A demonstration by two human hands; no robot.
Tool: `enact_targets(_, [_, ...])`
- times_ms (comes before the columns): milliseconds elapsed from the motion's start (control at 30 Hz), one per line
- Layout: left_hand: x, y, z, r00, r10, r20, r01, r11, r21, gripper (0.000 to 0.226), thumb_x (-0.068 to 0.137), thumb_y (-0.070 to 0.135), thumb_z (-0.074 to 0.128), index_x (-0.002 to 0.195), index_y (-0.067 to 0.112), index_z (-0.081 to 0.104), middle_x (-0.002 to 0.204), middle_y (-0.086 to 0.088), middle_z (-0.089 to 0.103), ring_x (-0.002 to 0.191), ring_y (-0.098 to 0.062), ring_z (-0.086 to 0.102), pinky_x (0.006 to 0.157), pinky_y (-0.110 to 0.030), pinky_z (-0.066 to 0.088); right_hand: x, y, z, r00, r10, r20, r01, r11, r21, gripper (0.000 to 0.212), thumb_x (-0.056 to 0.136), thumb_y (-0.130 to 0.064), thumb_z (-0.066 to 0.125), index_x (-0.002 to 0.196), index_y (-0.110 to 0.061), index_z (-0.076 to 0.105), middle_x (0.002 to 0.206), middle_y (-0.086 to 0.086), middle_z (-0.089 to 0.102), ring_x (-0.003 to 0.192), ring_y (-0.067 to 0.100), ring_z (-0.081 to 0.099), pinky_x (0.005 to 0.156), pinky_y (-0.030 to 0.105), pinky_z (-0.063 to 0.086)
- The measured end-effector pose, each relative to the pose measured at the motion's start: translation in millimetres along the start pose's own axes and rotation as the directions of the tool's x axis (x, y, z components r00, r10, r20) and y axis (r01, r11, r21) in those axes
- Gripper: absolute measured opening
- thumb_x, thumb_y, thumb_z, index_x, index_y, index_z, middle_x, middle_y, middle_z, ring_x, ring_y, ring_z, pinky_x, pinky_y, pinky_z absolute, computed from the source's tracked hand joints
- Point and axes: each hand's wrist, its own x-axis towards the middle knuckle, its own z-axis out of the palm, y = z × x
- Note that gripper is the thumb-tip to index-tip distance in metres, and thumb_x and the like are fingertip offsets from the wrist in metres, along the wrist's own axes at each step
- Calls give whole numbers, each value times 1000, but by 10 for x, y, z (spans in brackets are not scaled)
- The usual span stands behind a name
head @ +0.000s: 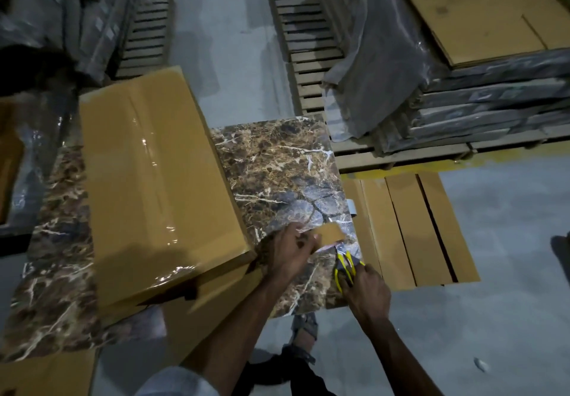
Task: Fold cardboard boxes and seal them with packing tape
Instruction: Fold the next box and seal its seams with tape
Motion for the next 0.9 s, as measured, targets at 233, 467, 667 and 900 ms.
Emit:
enact_targets(233, [-1362, -346, -964, 912, 293, -289, -311, 950, -19, 23, 102, 42, 63, 125, 41, 63, 124, 27, 60, 117, 2, 59, 93, -25, 50, -490, -528, -457, 965, -128, -229, 177, 962, 210, 42, 96, -39, 66, 133, -19, 66, 120, 7, 71, 108, 29, 65, 82, 39, 55])
enact_targets(467, [-1785, -996, -1890, 817, 215, -535, -98, 966, 239, 41, 107, 46, 39, 139, 31, 59, 147, 12, 53, 138, -17, 48, 109, -39, 43, -1097, -2324, -632, 540, -777, -323, 838, 530, 128, 49, 112, -39, 38, 153, -14, 48, 160, 2, 45, 150, 16, 37, 125, 37, 24])
enact_targets(667, [-1566, -1430, -2020, 849, -53, -526, 119, 989, 92, 74, 107, 65, 17, 163, 20, 27, 174, 2, 8, 161, -19, 2, 129, -46, 17, -819, -2451, -472, 719, -660, -217, 674, 739, -11, 71, 109, -57, 12, 159, -12, 36, 166, 6, 33, 155, 21, 27, 126, 46, 17])
enact_targets(900, [-1593, -1332, -2114, 736, -415, -535, 2, 792, -611, 53, 112, 44, 33, 162, 28, 34, 166, 5, 35, 151, -17, 34, 116, -33, 30, -771, -2225, -587, 919, -389, -66, 293, 561, 775, 56, 110, -48, 32, 163, -30, 26, 165, -15, 29, 149, -2, 29, 124, 33, 24])
